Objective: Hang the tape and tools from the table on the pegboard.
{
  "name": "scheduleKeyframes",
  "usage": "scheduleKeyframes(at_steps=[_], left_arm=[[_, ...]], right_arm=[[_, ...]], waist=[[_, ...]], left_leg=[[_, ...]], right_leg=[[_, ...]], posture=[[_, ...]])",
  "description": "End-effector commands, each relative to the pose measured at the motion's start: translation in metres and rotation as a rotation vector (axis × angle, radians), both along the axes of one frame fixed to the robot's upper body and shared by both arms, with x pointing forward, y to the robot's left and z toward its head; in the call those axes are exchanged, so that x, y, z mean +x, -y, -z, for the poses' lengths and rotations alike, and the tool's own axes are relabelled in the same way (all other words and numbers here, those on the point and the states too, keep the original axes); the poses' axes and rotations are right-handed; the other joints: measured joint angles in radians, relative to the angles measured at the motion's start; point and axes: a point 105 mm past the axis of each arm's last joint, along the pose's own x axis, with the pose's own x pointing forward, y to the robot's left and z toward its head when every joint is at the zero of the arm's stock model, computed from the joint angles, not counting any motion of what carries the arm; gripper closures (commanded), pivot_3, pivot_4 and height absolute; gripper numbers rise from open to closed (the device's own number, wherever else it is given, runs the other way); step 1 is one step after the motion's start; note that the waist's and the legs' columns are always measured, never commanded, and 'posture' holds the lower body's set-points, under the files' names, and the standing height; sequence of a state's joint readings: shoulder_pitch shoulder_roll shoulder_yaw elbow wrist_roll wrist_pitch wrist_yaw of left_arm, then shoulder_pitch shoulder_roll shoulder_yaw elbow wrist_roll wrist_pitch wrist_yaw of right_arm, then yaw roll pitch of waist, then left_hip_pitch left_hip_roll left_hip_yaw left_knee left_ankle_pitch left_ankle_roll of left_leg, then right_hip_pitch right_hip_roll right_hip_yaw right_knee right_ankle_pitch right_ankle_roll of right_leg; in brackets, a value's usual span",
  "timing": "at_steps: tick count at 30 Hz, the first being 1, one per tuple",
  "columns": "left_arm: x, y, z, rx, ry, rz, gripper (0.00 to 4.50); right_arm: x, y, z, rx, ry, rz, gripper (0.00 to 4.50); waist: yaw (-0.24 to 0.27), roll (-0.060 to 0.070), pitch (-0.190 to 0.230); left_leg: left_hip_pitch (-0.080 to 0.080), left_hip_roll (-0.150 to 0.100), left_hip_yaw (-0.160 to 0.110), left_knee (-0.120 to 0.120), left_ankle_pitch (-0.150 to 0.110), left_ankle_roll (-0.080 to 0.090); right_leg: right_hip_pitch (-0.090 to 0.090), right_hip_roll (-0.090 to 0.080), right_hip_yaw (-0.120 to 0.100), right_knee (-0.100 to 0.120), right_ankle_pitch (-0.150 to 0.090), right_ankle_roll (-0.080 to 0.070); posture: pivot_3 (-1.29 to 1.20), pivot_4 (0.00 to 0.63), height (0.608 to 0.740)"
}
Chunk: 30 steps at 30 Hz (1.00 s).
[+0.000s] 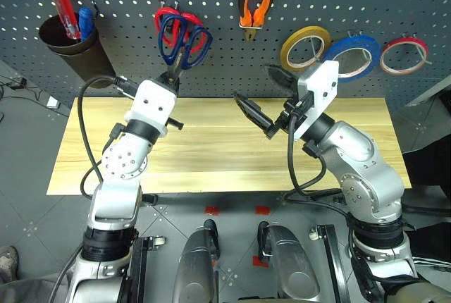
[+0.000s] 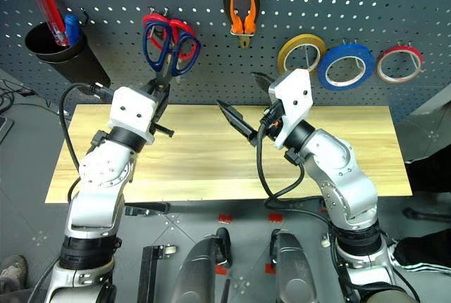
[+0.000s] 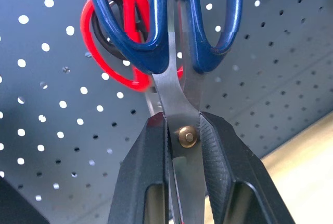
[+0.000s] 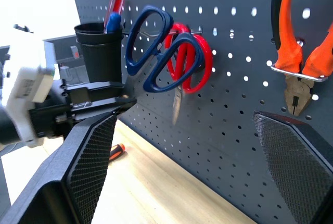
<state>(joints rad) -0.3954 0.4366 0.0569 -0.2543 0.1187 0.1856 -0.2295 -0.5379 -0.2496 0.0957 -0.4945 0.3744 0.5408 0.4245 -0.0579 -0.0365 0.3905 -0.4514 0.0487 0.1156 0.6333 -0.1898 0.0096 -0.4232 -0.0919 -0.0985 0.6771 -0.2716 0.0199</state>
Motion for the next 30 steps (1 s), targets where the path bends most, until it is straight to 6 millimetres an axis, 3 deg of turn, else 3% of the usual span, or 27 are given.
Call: scheduleKeyframes(at_steps=[1, 5, 8, 14, 19, 24, 28, 30], left_arm=[[-0.003, -0.004, -0.018, -0.007, 0.081, -0.001, 3.96], [-0.009, 0.005, -0.021, 0.008, 0.107, 0.032, 3.96], [-0.007, -0.001, -0.01, -0.052, 0.048, 0.004, 3.96], [0.015, -0.01, -0.004, -0.188, -0.026, -0.048, 3.96], [0.038, -0.005, 0.0, -0.204, -0.073, -0.041, 3.96], [0.04, -0.005, 0.022, -0.215, -0.169, -0.004, 2.38], [0.033, -0.013, 0.048, -0.252, -0.274, -0.02, 1.29], [0.026, -0.028, 0.088, -0.35, -0.465, -0.05, 0.65]], right_arm=[[-0.006, 0.004, -0.011, 0.031, 0.047, 0.007, 0.0], [-0.006, 0.006, -0.01, 0.036, 0.041, 0.02, 0.0], [-0.006, 0.006, -0.01, 0.038, 0.04, 0.023, 0.0], [-0.004, 0.004, -0.014, 0.05, 0.042, 0.017, 0.0], [-0.003, 0.001, -0.016, 0.059, 0.04, 0.011, 0.0], [-0.003, -0.001, -0.013, 0.058, 0.024, 0.012, 0.0], [-0.001, -0.003, 0.001, 0.01, -0.022, 0.04, 0.0], [0.002, -0.009, 0.026, -0.082, -0.121, 0.048, 0.0]], waist=[[0.0, 0.0, 0.0], [-0.001, 0.0, 0.0], [-0.002, 0.0, 0.0], [-0.001, 0.0, 0.0], [-0.001, 0.0, 0.0], [-0.004, 0.0, 0.0], [-0.007, 0.0, 0.0], [-0.007, 0.0, 0.0]], left_leg=[[0.0, 0.0, 0.0, 0.0, 0.0, 0.0], [0.0, 0.0, 0.0, 0.0, 0.0, 0.0], [0.0, 0.0, 0.0, 0.0, 0.0, 0.0], [0.0, 0.0, 0.0, 0.003, 0.0, 0.0], [0.0, 0.0, -0.001, 0.006, 0.0, 0.0], [0.0, 0.001, 0.0, 0.006, 0.0, 0.0], [0.0, 0.001, 0.0, 0.006, 0.0, 0.0], [0.0, 0.001, 0.0, 0.006, 0.0, 0.0]], right_leg=[[0.0, 0.0, 0.0, 0.0, 0.0, 0.0], [0.0, 0.0, 0.0, 0.0, 0.0, 0.0], [0.0, 0.0, 0.0, 0.0, 0.0, 0.0], [0.0, 0.0, 0.0, 0.002, 0.0, 0.0], [0.001, 0.0, 0.0, 0.003, 0.0, 0.0], [0.001, 0.0, 0.0, 0.003, 0.0, 0.0], [0.001, 0.0, 0.001, 0.003, 0.0, 0.0], [0.001, 0.0, 0.001, 0.003, 0.0, 0.0]], posture=[[-0.21, 0.369, 0.74], [-0.21, 0.372, 0.74], [-0.21, 0.375, 0.74], [-0.2, 0.378, 0.74], [-0.2, 0.387, 0.74], [-0.21, 0.392, 0.74], [-0.2, 0.395, 0.74], [-0.2, 0.399, 0.74]])
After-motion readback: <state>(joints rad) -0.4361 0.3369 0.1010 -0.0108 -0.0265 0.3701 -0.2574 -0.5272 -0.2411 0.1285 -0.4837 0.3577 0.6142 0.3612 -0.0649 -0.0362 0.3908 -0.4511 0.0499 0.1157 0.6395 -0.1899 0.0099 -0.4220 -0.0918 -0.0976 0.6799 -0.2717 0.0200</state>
